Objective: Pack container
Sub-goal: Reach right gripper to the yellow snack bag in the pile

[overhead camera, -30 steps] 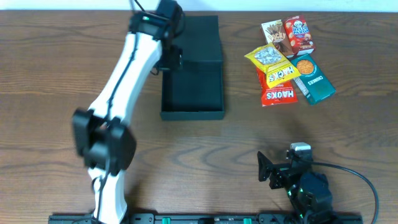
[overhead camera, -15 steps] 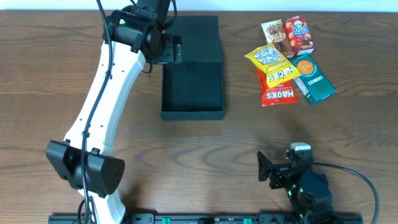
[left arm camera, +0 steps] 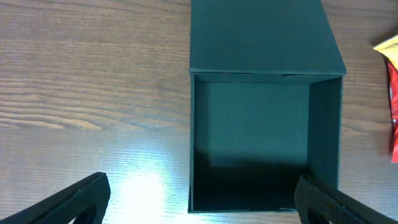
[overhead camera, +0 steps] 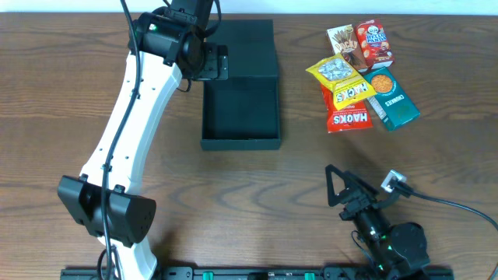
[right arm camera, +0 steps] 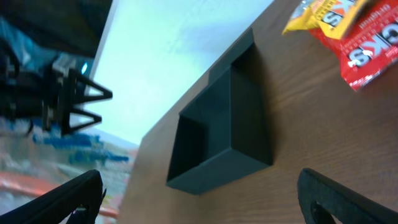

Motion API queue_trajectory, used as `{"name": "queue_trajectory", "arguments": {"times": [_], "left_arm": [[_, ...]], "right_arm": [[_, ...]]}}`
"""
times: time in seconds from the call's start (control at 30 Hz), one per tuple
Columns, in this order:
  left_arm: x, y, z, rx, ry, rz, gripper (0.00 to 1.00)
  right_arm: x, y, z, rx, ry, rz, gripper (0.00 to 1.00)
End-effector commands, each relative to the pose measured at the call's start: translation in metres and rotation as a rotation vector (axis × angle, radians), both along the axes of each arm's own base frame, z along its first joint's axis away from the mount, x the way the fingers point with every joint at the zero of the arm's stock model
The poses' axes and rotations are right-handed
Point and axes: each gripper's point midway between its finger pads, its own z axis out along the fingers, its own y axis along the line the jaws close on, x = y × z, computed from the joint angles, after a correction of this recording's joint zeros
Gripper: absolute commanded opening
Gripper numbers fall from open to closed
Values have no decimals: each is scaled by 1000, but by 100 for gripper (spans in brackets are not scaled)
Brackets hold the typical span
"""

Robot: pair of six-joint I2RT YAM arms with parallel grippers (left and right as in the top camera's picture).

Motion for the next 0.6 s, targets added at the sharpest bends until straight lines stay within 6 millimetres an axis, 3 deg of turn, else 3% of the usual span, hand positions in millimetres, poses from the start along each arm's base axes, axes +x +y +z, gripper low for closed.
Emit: {"name": "queue_trajectory", "arguments": {"times": [0.0, 0.37, 0.57], "left_arm": [[2, 2, -2, 7, 4, -7, 95], [6, 1, 0, 2, -14, -7, 95], [11, 0, 2, -5, -36, -6, 95]], "right_arm": [[3, -7, 2, 4, -7, -44, 99], [24, -25, 16, -114, -5, -93, 99], [65, -42, 25, -284, 130, -66, 99]]}}
